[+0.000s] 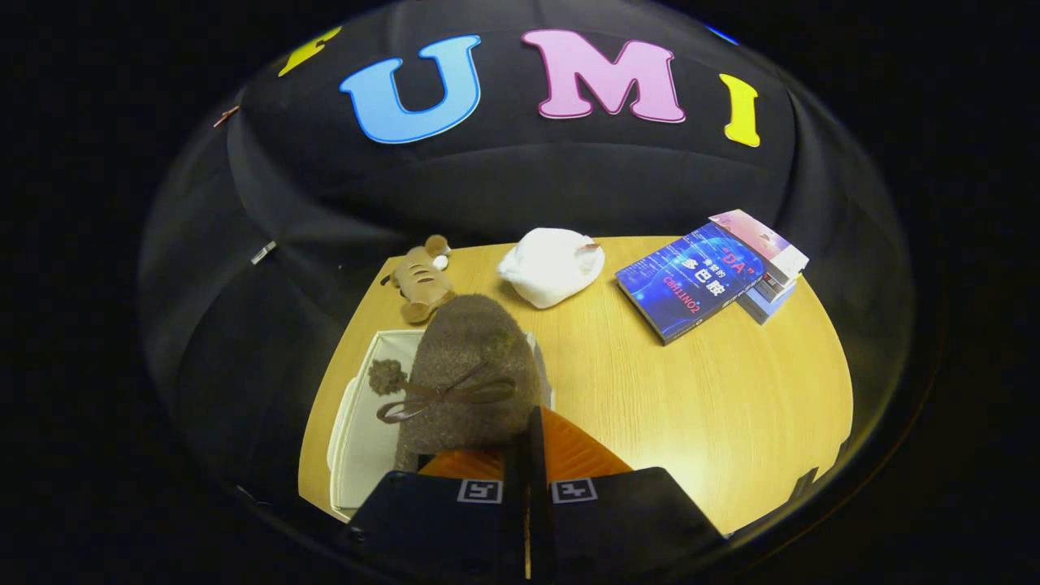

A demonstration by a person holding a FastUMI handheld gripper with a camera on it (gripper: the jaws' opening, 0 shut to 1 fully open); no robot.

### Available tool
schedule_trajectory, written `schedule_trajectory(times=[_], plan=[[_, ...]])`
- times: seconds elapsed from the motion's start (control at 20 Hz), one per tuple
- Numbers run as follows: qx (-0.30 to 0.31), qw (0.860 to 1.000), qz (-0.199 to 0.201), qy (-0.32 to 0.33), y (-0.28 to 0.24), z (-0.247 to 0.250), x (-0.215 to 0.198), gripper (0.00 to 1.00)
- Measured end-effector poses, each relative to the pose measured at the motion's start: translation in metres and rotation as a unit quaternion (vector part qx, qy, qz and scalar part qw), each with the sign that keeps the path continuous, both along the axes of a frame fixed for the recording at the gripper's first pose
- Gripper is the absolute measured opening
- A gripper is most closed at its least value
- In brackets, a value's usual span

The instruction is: Open the storage box then place both shoes into the box .Put the left shoe in first, then the right shoe, with the right side of both shoes facing outward in a uniform manner.

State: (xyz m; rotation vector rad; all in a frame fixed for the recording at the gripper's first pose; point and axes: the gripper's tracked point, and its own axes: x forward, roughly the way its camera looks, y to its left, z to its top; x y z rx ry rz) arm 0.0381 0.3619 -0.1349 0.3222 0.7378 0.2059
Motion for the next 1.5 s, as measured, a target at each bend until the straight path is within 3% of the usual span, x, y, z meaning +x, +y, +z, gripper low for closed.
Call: schedule_trajectory(times=[0.4,0.6,0.8,0.85,0.95,1.15,1.25,1.5], plan=[[-0.022,0.999,-0.020,0.024,0.032,-0.028,0.000,0.07],[-0.064,0.997,-0.016,0.032,0.028,-0.047,-0.009,0.07],[-0.060,0.998,0.000,0.032,0.040,-0.053,-0.011,0.09],[-0.062,0.997,0.007,0.036,0.042,-0.054,-0.015,0.20],[-0.062,0.998,0.017,0.025,0.049,-0.050,-0.016,0.33],[-0.071,0.997,0.040,0.015,0.058,-0.046,-0.020,0.77],[-0.076,0.996,0.049,0.009,0.061,-0.045,-0.023,0.86],[-0.071,0.996,0.057,-0.002,0.061,-0.040,-0.024,0.89]])
